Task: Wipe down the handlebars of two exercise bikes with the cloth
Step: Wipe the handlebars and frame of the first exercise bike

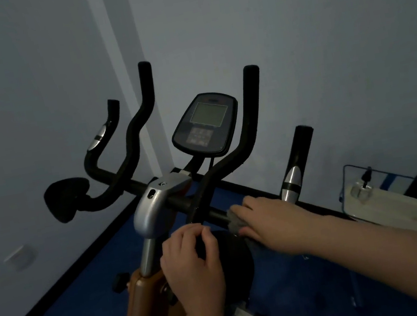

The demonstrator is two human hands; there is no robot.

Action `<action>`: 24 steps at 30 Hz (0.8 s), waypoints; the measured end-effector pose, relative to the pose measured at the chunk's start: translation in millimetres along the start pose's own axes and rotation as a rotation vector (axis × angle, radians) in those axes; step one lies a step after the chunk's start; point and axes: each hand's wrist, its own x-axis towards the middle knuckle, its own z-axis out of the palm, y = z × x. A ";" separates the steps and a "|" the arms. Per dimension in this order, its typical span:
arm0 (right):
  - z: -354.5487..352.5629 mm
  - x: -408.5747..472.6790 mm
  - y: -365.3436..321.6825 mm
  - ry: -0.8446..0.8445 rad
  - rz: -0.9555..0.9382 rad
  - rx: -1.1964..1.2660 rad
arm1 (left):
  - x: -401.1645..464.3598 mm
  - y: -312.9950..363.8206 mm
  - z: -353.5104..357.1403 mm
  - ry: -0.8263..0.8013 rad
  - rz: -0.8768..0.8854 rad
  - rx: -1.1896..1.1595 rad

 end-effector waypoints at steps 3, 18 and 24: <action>-0.8 10.5 -6.1 0.042 0.031 0.015 | -0.2 0.0 0.0 -0.013 0.005 -0.017; 16.8 -39.6 40.8 0.680 0.009 0.038 | 32.9 42.0 8.9 -0.319 0.269 -0.126; 24.3 -33.5 59.5 0.654 -0.178 -0.070 | 27.7 42.2 22.9 -0.310 0.331 0.100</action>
